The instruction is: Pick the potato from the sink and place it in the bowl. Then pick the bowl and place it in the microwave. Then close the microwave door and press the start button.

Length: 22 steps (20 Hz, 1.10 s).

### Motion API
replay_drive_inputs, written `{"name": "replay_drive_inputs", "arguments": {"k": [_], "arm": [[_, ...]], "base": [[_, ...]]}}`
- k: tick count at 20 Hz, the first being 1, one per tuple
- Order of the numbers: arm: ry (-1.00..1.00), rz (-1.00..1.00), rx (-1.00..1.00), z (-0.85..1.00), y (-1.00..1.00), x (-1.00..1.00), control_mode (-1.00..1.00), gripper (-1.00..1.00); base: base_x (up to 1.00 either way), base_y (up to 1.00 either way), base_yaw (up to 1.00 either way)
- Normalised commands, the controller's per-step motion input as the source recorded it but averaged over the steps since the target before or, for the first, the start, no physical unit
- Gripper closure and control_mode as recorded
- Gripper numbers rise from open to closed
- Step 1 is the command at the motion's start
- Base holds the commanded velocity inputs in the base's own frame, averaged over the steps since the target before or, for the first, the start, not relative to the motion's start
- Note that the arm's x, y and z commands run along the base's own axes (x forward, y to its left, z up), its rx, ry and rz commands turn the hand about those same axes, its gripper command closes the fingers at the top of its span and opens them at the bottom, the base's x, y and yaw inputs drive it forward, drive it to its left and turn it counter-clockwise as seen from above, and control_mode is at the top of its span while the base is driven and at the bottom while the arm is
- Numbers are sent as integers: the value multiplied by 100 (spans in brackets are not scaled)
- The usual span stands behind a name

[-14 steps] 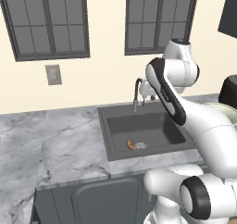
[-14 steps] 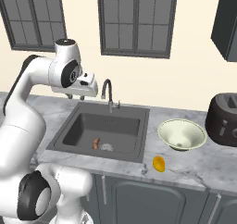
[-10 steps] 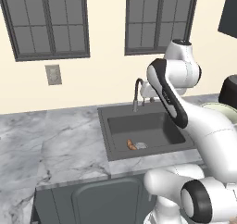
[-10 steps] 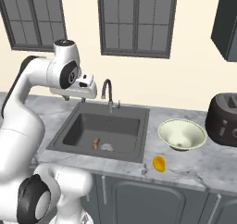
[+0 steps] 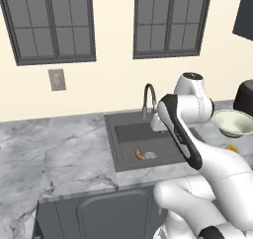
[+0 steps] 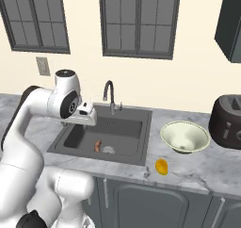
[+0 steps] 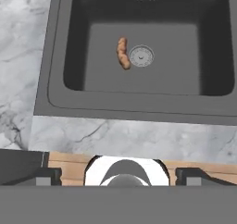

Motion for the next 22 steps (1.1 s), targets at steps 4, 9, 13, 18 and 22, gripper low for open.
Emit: {"name": "replay_drive_inputs", "arguments": {"k": [4,9,13,18,22], "arm": [[7,0,0,-71,3,44,-100,-100],[12,0,-1,-40,12,52,-100,-100],[10,0,-1,-61,17,41,-100,-100],[4,0,-2,-67,15,55,-100,-100],[0,0,-1,-47,3,49,-100,-100]], "base": [[0,0,0],[0,0,0],[0,0,0],[0,0,0],[0,0,0]]}}
